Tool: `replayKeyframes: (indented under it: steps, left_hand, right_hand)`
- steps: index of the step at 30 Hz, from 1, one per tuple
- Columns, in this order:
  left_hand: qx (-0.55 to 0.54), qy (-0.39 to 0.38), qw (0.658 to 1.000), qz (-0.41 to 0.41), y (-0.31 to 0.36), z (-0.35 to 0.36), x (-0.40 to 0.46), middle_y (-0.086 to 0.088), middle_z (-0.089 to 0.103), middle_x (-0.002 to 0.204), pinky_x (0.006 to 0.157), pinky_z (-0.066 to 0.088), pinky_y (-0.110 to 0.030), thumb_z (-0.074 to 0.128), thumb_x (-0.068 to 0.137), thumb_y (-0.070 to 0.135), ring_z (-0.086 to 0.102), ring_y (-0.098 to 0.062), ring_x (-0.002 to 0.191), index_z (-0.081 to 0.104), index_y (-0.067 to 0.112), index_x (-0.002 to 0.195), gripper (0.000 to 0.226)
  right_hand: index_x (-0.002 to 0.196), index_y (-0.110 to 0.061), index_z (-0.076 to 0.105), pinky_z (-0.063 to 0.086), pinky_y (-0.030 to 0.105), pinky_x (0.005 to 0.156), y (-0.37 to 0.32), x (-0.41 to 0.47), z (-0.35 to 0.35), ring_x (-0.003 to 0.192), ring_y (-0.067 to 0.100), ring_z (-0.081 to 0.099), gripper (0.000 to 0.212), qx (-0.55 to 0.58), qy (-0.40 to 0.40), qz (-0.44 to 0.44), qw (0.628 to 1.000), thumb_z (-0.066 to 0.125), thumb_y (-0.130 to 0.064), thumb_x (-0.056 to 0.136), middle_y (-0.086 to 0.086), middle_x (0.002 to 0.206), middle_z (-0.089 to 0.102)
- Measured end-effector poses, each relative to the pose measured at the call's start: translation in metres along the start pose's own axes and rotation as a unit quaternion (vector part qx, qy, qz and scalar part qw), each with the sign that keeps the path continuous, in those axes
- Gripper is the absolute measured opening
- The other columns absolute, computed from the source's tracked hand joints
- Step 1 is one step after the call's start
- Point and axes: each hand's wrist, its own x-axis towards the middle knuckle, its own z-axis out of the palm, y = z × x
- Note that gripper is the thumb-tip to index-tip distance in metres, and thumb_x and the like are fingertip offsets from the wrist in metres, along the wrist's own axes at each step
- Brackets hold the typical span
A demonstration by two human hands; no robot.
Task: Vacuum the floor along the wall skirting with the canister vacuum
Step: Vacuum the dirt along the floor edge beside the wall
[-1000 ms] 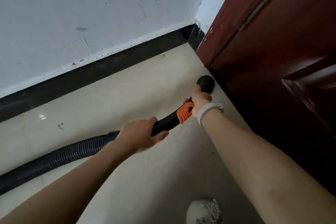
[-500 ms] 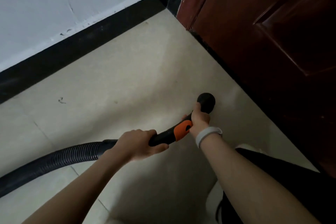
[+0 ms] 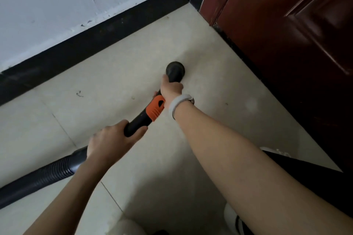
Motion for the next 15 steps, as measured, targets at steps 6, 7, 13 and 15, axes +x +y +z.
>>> replayKeyframes:
  steps: [6,7,13,15]
  left_hand:
    - [0.04,-0.176,0.977,0.115,0.002,0.012,-0.006,0.01,0.058,0.07,0.056,0.036,-0.022,0.047,0.073,0.078,0.054,-0.004,0.065,0.051,0.031,0.08,0.047]
    - [0.051,-0.212,0.968,0.124,-0.003,0.012,-0.007,0.01,0.058,0.07,0.057,0.037,-0.021,0.047,0.067,0.083,0.052,-0.002,0.065,0.051,0.033,0.079,0.051]
    - [0.059,-0.128,0.987,0.078,-0.036,0.008,-0.009,0.01,0.059,0.065,0.055,0.036,-0.022,0.047,0.068,0.082,0.055,-0.004,0.063,0.053,0.029,0.076,0.054]
    - [0.046,-0.054,0.996,0.048,-0.037,0.005,-0.003,0.009,0.058,0.061,0.055,0.037,-0.025,0.047,0.074,0.076,0.055,-0.008,0.061,0.052,0.026,0.074,0.05]
  right_hand:
    - [0.126,0.004,0.041,0.051,0.031,0.058,0.067,-0.017,-0.057,0.055,0.02,0.059,0.052,0.082,0.166,0.047,0.982,0.049,-0.038,0.096,0.012,0.083,0.062]
    - [0.126,0.003,0.041,0.049,0.029,0.05,0.081,-0.029,-0.065,0.047,0.016,0.056,0.05,0.121,0.187,0.063,0.973,0.049,-0.037,0.097,0.01,0.076,0.061]
    - [0.122,0.0,0.034,0.053,0.033,0.058,0.088,-0.026,-0.02,0.047,0.018,0.058,0.045,0.147,0.14,0.048,0.978,0.049,-0.034,0.097,0.016,0.085,0.059]
    - [0.124,-0.003,0.031,0.055,0.042,0.08,0.067,-0.008,0.0,0.07,0.029,0.063,0.047,0.105,0.078,0.025,0.991,0.049,-0.037,0.096,0.02,0.104,0.061]
